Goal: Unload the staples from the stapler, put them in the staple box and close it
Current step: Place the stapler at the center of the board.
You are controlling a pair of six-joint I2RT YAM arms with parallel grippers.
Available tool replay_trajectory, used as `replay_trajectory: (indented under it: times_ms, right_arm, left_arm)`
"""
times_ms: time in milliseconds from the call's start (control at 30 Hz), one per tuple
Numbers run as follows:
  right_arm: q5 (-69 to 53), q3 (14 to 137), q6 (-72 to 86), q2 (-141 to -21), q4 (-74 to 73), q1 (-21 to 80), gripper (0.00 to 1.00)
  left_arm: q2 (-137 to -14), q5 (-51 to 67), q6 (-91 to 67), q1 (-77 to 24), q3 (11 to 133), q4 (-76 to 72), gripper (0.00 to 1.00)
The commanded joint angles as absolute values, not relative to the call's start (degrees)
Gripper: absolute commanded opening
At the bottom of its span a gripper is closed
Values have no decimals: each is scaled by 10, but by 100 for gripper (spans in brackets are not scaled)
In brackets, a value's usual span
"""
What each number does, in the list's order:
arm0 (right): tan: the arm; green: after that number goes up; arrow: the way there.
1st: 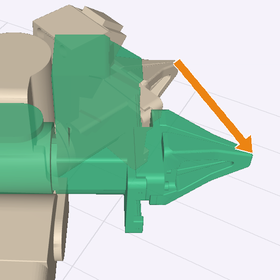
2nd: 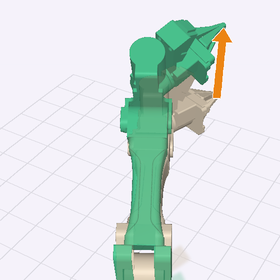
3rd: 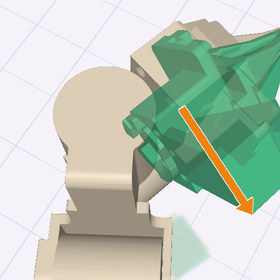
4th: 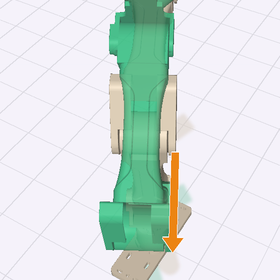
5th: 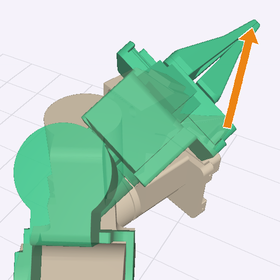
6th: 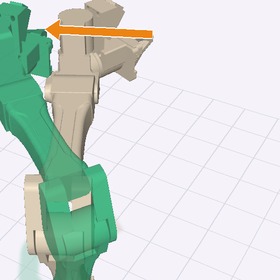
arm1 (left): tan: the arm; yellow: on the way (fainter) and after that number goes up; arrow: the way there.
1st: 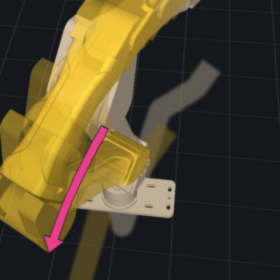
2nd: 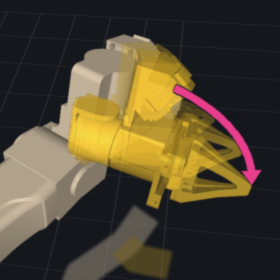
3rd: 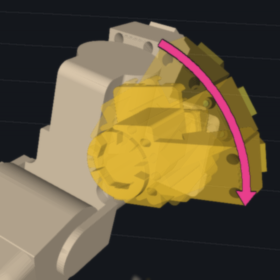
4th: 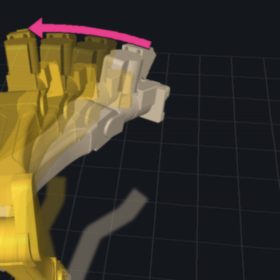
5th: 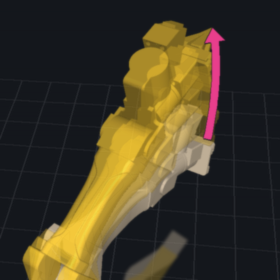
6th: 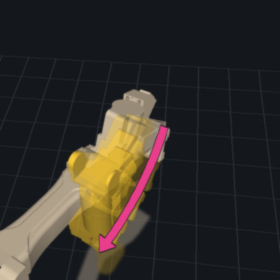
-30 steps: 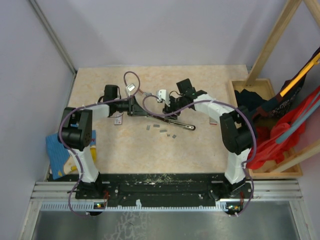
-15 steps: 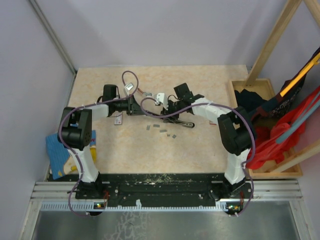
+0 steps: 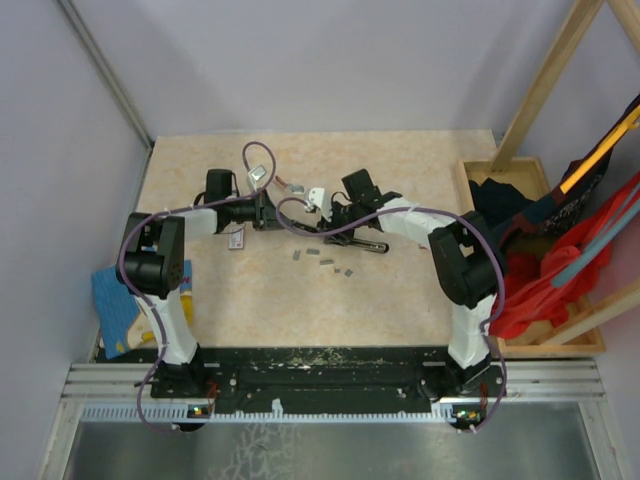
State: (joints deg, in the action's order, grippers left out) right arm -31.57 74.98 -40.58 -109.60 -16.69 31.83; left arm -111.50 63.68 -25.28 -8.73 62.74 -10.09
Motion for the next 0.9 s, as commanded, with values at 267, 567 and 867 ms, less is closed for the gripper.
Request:
replay_trajectory:
  times_ms: [267, 567, 867]
  right_arm:
    - [-306, 779, -398, -1121, -155, 327, 33]
    - [-301, 800, -395, -1131, -156, 334, 27]
    - [-280, 792, -391, -1136, -146, 341, 38]
  left_arm:
    - [-1125, 668, -272, -80, 628, -141, 0]
    - [-1127, 669, -275, -79, 628, -144, 0]
    - [-1128, 667, -280, -76, 624, -150, 0]
